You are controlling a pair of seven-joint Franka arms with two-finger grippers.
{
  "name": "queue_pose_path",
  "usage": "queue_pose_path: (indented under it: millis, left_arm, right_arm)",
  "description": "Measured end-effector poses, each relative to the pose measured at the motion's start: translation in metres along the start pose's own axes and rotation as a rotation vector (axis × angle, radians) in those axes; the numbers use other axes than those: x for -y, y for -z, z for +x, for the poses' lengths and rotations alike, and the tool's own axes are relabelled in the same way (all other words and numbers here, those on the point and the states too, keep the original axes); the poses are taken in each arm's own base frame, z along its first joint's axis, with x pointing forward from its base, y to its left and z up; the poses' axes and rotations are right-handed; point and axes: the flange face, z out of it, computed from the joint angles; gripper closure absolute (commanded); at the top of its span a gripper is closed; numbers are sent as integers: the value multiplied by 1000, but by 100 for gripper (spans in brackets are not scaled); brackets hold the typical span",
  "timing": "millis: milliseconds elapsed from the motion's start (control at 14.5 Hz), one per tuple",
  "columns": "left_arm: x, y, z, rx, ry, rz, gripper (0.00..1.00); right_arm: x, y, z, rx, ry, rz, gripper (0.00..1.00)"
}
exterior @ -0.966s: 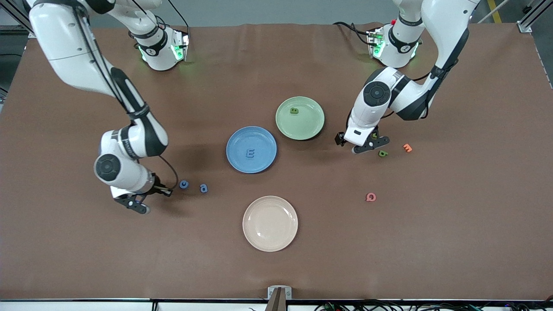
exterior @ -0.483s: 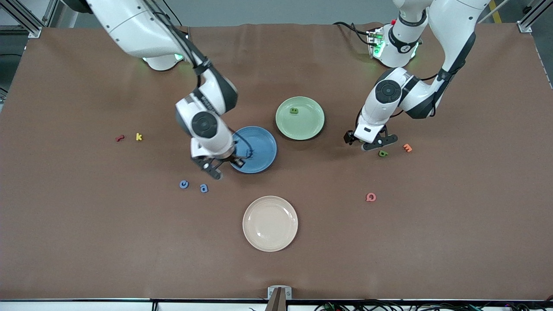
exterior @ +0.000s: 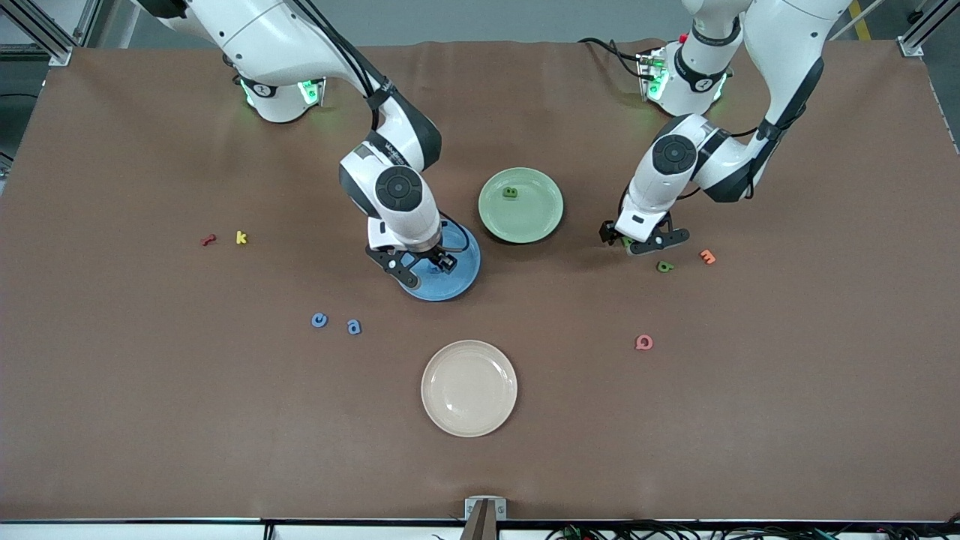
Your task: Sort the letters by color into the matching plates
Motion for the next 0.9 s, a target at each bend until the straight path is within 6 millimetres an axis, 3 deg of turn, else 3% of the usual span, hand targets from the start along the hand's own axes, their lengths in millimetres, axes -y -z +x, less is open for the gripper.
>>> queue_pose_path:
  millis: [69, 138, 345, 552, 897]
  left_arm:
    - [1, -1, -2, 2, -1, -1, 24]
    - [1, -2, -3, 3, -1, -1, 25]
    - [2, -2, -3, 2, -1, -6, 27]
    - [7, -2, 1, -7, -4, -5, 27]
    - [18, -7, 11, -23, -11, -30, 28]
  right_arm:
    - [-3, 0, 12, -4, 65, -1, 0]
    - [-9, 1, 30, -6, 131, 0, 8]
    - [-39, 5, 107, -14, 290, 15, 41]
    - [-68, 4, 161, -17, 354, 24, 43]
    - [-82, -29, 193, -54, 404, 51, 43]
